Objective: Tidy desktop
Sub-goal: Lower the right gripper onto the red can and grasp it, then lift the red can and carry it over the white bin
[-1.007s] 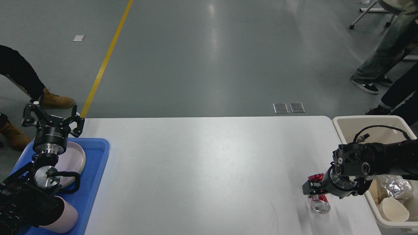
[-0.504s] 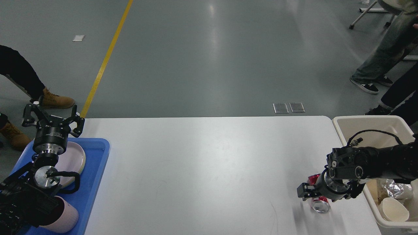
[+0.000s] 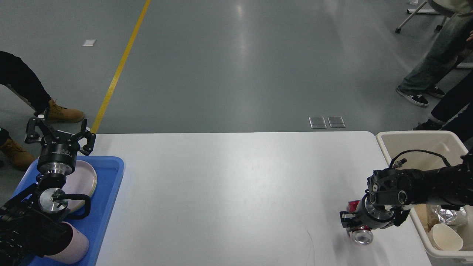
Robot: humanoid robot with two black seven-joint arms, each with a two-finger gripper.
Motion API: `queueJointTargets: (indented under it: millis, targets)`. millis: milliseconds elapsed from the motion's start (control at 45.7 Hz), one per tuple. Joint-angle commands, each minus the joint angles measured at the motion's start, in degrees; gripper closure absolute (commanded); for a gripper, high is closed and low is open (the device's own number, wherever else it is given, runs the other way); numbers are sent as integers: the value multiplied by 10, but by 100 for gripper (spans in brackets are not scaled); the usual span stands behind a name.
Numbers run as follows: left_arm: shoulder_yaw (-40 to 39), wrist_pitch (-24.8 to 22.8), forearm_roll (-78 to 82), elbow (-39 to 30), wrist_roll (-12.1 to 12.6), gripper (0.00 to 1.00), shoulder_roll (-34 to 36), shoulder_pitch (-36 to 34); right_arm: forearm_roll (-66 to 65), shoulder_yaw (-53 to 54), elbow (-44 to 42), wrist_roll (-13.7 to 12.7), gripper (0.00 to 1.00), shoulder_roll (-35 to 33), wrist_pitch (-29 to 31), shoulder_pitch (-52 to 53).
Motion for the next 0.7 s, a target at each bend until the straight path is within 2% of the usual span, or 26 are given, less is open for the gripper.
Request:
queueJointTargets:
  millis: [0,219,394,679]
  targets:
    - [0,0,0,0,0,4,0,0,0,0,1,-4,86,-3,6,0]
    - [0,0,0,0,0,4,0,0,3,0,2,-6,100,-4,24,7]
    - [0,0,0,0,0,4,0,0,5,0,8,-6,100,-20,78,41]
    - [0,0,0,0,0,4,0,0,5,-9,96,-6,100,-141,211,206]
